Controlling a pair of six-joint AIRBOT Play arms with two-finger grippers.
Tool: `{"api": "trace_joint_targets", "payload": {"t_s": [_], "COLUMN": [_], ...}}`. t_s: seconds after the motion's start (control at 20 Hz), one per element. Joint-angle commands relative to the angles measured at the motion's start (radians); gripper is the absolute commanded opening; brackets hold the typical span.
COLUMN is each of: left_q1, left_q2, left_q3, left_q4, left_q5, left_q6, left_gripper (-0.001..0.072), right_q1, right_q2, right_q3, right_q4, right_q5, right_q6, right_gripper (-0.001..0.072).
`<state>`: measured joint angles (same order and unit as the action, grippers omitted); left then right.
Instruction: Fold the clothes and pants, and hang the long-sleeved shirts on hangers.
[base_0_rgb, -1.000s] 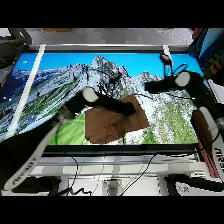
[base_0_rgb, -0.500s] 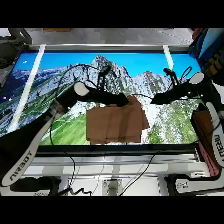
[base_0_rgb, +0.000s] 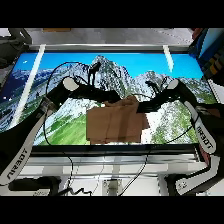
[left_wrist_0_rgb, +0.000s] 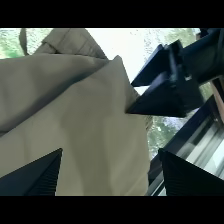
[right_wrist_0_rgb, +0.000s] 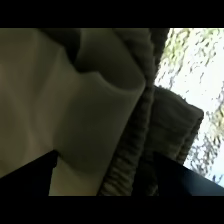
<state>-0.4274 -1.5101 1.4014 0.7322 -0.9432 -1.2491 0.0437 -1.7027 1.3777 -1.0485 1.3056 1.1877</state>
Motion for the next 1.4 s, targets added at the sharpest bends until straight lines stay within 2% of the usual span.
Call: {"api": "trace_joint_targets", "payload": {"t_s": [0.0,0.1,0.25,0.35,0.5,0.6,0.65,0.7,0.75,0.8,0.95,1.05,1.3,1.35], "left_q1": [-0.001,-0.001,-0.001,-0.001,-0.001,0.003,0.008,0.017,0.030,0.048,0.110,0.150,0.219,0.227], "left_q2": [0.001,0.001,0.001,0.000,0.000,0.001,0.001,0.002,0.004,0.011,0.085,0.177,0.479,0.532], "left_q3": [0.000,0.000,0.000,0.000,0.000,0.000,0.000,0.000,0.000,0.000,0.000,0.000,0.000,0.000], "left_q4": [0.000,0.000,0.000,0.000,0.001,0.029,0.067,0.117,0.162,0.195,0.261,0.359,0.661,0.713], "left_q5": [-0.016,-0.019,-0.019,-0.019,-0.019,-0.018,-0.016,-0.016,-0.019,-0.031,-0.045,-0.047,-0.064,-0.064], "left_q6": [0.001,0.001,0.001,0.001,0.002,0.036,0.046,0.046,0.046,0.049,0.049,0.049,0.049,0.049], "left_gripper": [0.0694,0.0694,0.0694,0.0694,0.0694,0.0678,0.0561,0.0379,0.0198,0.0019,0.0011,0.0011,0.0013,0.0013], "right_q1": [0.002,-0.038,-0.085,-0.084,-0.023,0.042,0.076,0.110,0.139,0.161,0.174,0.134,-0.117,-0.188], "right_q2": [-0.021,-0.034,-0.085,-0.125,-0.175,-0.188,-0.188,-0.188,-0.188,-0.188,-0.166,-0.112,0.144,0.207], "right_q3": [0.002,0.002,0.002,0.002,0.002,0.002,0.002,0.002,0.002,0.002,0.002,0.002,0.002,0.002], "right_q4": [-0.080,-0.036,0.132,0.208,0.276,0.334,0.357,0.400,0.440,0.480,0.596,0.626,0.615,0.594], "right_q5": [-0.117,-0.074,0.126,0.195,0.143,0.085,0.054,0.023,-0.012,-0.039,-0.065,-0.072,-0.063,-0.063], "right_q6": [0.185,0.216,0.122,0.099,0.098,0.029,0.001,-0.032,-0.047,-0.058,-0.110,-0.110,-0.100,-0.072], "right_gripper": [0.0659,0.0654,0.0612,0.0614,0.0622,0.0618,0.0591,0.0468,0.0296,0.0051,0.0037,0.0037,0.0036,0.0036]}}
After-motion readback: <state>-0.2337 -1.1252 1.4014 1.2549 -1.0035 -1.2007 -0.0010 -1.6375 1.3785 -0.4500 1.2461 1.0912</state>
